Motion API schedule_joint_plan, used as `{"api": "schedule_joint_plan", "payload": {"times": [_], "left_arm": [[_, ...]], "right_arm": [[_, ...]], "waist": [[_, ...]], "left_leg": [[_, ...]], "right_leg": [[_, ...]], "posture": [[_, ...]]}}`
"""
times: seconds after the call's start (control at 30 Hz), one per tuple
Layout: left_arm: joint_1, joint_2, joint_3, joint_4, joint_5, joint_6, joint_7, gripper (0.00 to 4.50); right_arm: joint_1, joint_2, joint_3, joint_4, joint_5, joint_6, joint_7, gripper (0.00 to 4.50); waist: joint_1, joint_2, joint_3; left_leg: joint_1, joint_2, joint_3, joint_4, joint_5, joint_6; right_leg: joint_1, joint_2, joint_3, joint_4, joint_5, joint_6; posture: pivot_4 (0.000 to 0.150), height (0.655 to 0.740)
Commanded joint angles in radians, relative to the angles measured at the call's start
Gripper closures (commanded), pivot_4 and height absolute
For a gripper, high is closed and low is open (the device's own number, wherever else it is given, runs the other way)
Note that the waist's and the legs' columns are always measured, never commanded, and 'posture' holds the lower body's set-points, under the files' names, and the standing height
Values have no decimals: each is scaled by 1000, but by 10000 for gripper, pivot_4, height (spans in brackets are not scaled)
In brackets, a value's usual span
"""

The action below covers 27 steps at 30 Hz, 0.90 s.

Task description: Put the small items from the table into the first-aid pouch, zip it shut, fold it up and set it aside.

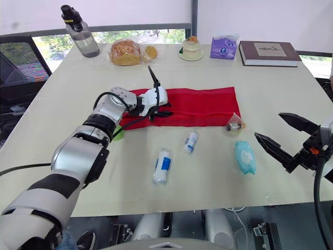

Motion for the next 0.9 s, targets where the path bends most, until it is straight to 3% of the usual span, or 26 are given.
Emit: {"api": "schedule_joint_plan", "payload": {"times": [0.03,0.3,0.43,0.57,0.73,0.8,0.9], "left_arm": [[-21,-9,22,-11,-7,-26,-11,44156],[-16,-3,30,-8,-4,-28,-16,44156],[-18,5,40,-6,-15,-24,-35,44156],[-18,15,51,-1,-16,-18,-55,44156],[-15,13,77,-6,-30,0,-72,44156],[-22,1,132,-3,-87,75,-87,44156],[-13,8,157,-23,-107,104,-115,44156]], "right_arm": [[1,-2,-27,-28,15,-21,-5,0],[11,-117,-202,13,310,3,225,0],[20,-201,-272,69,313,34,339,0],[37,-226,-280,123,225,20,456,0],[-27,-220,-141,100,145,-26,441,0],[-45,-218,-25,78,23,-73,417,0],[-97,-216,144,53,-27,-86,404,0]], "waist": [[1,0,0],[1,-1,0],[1,-1,0],[1,-1,0],[-2,-1,0],[-2,-1,0],[-2,-1,0]], "left_leg": [[0,0,0,0,0,0],[0,0,0,0,0,0],[0,0,0,0,0,0],[0,0,0,0,0,0],[0,0,0,0,0,0],[1,0,0,0,0,0],[0,0,0,1,0,0]], "right_leg": [[0,0,0,0,0,0],[0,0,0,0,0,0],[1,0,0,0,0,0],[1,0,0,0,0,0],[0,0,0,0,0,0],[0,0,0,0,0,0],[0,0,0,0,-1,3]], "posture": [[1500,7400],[1500,7400],[1500,7400],[1500,7400],[1500,7400],[1500,7400],[1500,7400]]}}
